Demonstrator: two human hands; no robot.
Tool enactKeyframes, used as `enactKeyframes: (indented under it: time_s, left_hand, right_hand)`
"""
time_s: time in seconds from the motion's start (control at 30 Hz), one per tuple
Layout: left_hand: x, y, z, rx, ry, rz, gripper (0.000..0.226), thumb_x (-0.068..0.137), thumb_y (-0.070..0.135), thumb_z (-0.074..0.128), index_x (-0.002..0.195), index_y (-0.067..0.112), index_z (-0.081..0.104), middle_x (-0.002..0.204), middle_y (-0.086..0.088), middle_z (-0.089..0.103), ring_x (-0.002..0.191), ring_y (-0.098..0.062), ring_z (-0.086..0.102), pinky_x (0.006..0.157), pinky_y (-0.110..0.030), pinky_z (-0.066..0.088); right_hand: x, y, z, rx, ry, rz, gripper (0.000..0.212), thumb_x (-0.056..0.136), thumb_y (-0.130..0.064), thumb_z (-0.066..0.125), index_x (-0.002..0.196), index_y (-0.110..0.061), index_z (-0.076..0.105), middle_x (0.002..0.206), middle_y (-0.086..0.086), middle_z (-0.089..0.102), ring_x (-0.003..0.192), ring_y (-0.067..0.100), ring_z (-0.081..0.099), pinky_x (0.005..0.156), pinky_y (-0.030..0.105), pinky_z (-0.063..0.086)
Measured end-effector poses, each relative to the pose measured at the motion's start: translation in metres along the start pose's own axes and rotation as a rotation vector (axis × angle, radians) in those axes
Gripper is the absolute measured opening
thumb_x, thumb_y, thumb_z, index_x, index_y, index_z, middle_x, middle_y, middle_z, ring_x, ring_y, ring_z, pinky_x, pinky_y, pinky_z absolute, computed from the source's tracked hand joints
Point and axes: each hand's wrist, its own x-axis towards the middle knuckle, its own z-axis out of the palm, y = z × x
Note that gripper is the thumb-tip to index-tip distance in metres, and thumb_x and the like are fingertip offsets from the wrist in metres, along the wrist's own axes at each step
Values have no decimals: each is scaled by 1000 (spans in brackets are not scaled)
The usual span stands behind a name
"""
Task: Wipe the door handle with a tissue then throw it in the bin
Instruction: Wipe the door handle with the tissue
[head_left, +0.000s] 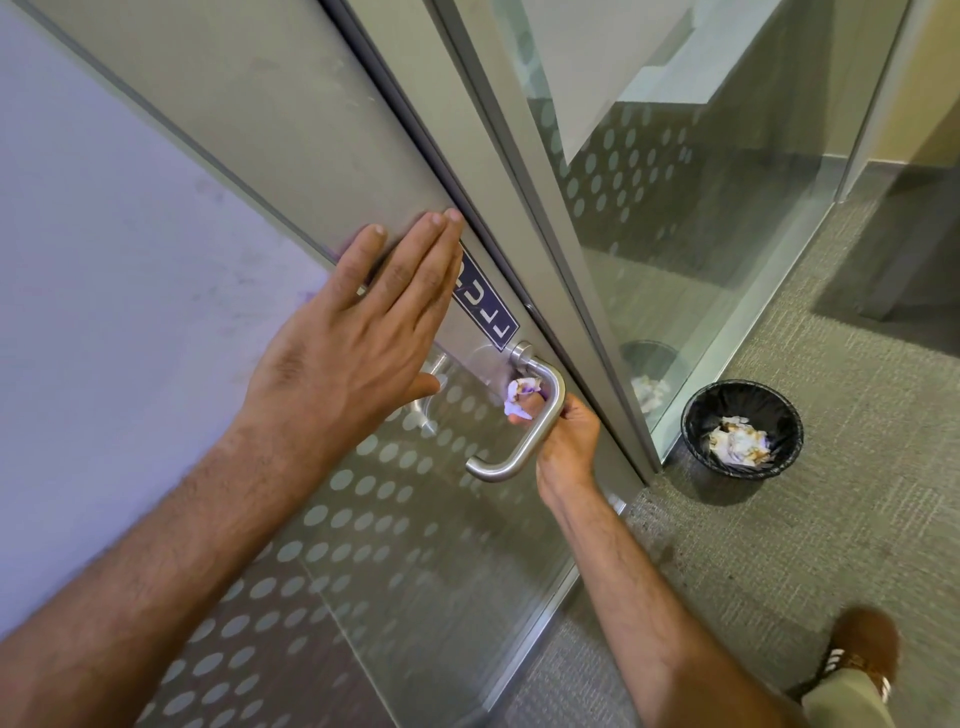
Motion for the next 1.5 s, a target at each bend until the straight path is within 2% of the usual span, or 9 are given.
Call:
enactKeyframes:
  time_s: [0.33,0.6,0.7,0.77,0.9,1.03,1.13,1.33,1.5]
  left_hand:
    - [0,2,4,-6,22,1,116,96,77,28,164,-12,1,174,-28,-2,163,-36,7,131,-51,11]
    - [0,0,1,7,27,-5,116,96,79,24,164,-12,0,174,-29,-2,163,-37,7,130,-51,11]
    - [0,0,-1,4,16,-7,116,96,78,25,164,-12,-1,174,-30,-3,163,-38,5,131,-51,11]
    - [0,1,0,3,4,-5,116,96,78,24,164,-12,-2,173,-30,-4,163,-38,5,131,-52,11]
    - [0,1,2,7,19,1,116,96,78,25,164,-12,0,174,-29,-2,163,-37,7,130,-51,11]
    - [-1,1,2,22,17,2,116,96,79,24,164,-12,1,174,-28,0,163,-36,7,130,-51,10]
    - [-1,2,4,29,27,0,116,96,79,24,165,-12,2,174,-29,0,163,-36,8,130,-51,12]
    - [-1,2,2,22,8,7,117,96,80,20,164,-12,0,174,-30,-2,163,-38,6,130,-51,10]
    - [-1,2,3,26,28,16,117,95,79,23,164,-12,0,173,-32,-5,163,-39,4,132,-52,12]
  right_hand:
    - [-1,6,13,75,-100,-20,18,77,4,74,82,-8,63,64,9,69,42,17,54,37,24,42]
    - [-4,2,-2,-189,-128,11,22,74,10,74,71,-11,73,66,4,73,54,17,64,50,24,46]
    - [-4,2,-15,-105,-49,-30,21,76,12,74,80,-8,72,66,3,74,58,23,63,52,31,47]
    - [-6,2,-9,-34,-104,-70,16,78,6,76,87,-7,73,72,5,76,59,18,66,51,28,53]
    - [-2,8,7,15,-180,-111,28,85,2,70,73,-23,75,71,3,74,50,12,63,41,21,45]
    - [9,19,-11,-20,-17,-69,15,77,11,71,84,-3,72,75,16,71,55,19,62,50,26,52]
    - [21,29,-23,-90,54,-49,19,77,8,77,93,10,67,83,25,68,68,28,62,60,36,54]
    - [33,40,-45,-173,106,-22,7,85,1,74,85,2,67,87,31,71,70,34,68,64,41,60]
    - [39,3,-72,-328,136,-60,17,86,11,68,79,-4,63,74,11,72,52,13,70,44,21,56]
